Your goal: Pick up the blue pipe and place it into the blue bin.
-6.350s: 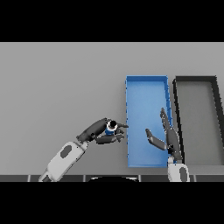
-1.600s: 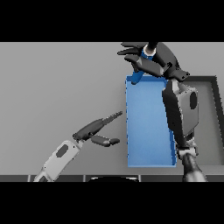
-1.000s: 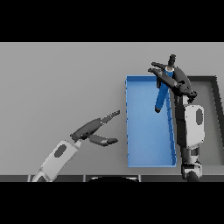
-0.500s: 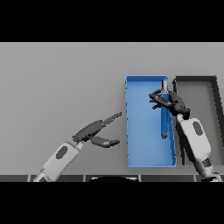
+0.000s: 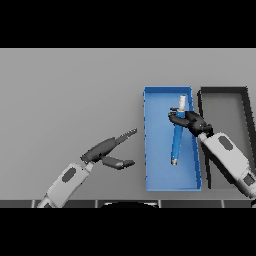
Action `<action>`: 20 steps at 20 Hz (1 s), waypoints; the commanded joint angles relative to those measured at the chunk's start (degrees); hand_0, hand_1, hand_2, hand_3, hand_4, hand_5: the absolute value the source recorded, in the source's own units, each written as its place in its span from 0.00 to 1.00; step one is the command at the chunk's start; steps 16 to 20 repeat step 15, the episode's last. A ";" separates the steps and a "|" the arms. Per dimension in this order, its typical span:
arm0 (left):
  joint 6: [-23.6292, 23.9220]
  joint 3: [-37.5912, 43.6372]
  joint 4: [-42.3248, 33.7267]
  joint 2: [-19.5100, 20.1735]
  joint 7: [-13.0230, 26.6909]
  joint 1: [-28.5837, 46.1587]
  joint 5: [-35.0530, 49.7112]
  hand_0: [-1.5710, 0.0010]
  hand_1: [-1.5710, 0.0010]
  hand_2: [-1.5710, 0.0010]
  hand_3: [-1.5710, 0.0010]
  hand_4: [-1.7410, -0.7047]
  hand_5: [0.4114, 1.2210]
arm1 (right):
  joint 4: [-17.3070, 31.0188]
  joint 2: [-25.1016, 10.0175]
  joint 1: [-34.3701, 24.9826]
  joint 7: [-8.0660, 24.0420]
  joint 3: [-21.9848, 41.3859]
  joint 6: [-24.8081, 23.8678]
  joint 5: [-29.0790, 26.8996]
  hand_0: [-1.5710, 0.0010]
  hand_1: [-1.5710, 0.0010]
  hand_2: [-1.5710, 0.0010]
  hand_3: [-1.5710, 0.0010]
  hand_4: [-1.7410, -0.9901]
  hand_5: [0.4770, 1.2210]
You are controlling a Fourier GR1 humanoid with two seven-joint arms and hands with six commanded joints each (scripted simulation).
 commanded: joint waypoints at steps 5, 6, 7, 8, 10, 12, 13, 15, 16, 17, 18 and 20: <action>0.06 -0.28 -0.78 -0.13 0.71 0.24 0.18 1.00 1.00 1.00 1.00 0.88 0.07 | 0.16 -0.77 -0.93 -0.04 2.36 -0.17 1.03 0.95 0.96 0.96 0.98 0.73 0.48; 0.06 -0.03 -0.70 0.10 0.59 0.01 0.16 1.00 1.00 1.00 1.00 0.88 0.07 | 0.49 -0.68 -1.18 -0.02 2.48 -0.55 1.17 0.96 0.97 0.97 0.98 0.74 0.46; -0.05 -0.13 -0.75 0.14 0.64 0.12 0.20 1.00 1.00 1.00 1.00 0.88 0.07 | 0.61 -0.66 -1.36 0.00 2.69 -0.84 1.30 0.97 0.98 0.98 0.99 0.74 0.44; 0.06 -0.56 -1.44 -0.41 1.41 0.06 0.35 1.00 1.00 1.00 1.00 0.88 0.07 | 1.42 -0.62 -1.55 -0.42 2.76 -0.55 1.79 0.97 0.98 0.98 0.99 0.74 0.43; 0.23 -0.43 -1.04 0.12 1.44 -0.17 -0.37 1.00 1.00 1.00 1.00 0.88 0.07 | 1.01 -0.93 -1.07 -1.42 2.20 -0.65 1.34 0.98 0.99 0.99 0.99 0.75 0.41; 0.52 -0.18 -0.13 0.06 0.59 0.12 -0.70 1.00 1.00 1.00 1.00 0.88 0.07 | 0.71 -0.85 -1.52 -1.25 3.01 -0.20 2.14 0.99 0.99 0.99 0.99 0.74 0.40; 0.53 -0.01 0.24 0.20 -0.37 0.46 -0.75 1.00 1.00 1.00 1.00 0.88 0.08 | 0.39 -0.66 -1.24 -0.87 2.96 -0.81 1.83 0.99 0.99 0.99 0.99 0.74 0.39; 0.38 -0.40 0.26 0.57 -1.23 1.07 -1.30 1.00 1.00 1.00 1.00 0.88 0.08 | 0.09 -0.40 -1.83 -0.64 3.10 -0.40 1.67 0.99 0.99 0.99 0.99 0.74 0.39; 0.38 -0.40 0.26 0.57 -1.23 1.07 -1.30 1.00 1.00 1.00 1.00 0.88 0.08 | 0.09 -0.40 -1.83 -0.64 3.10 -0.40 1.67 0.99 0.99 0.99 0.99 0.74 0.39; 0.38 -0.40 0.26 0.57 -1.23 1.07 -1.30 1.00 1.00 1.00 1.00 0.88 0.08 | 0.09 -0.40 -1.83 -0.64 3.10 -0.40 1.67 0.99 0.99 0.99 0.99 0.74 0.39; 0.38 -0.40 0.26 0.57 -1.23 1.07 -1.30 1.00 1.00 1.00 1.00 0.88 0.08 | 0.09 -0.40 -1.83 -0.64 3.10 -0.40 1.67 0.99 0.99 0.99 0.99 0.74 0.39; 0.38 -0.40 0.26 0.57 -1.23 1.07 -1.30 1.00 1.00 1.00 1.00 0.88 0.08 | 0.09 -0.40 -1.83 -0.64 3.10 -0.40 1.67 0.99 0.99 0.99 0.99 0.74 0.39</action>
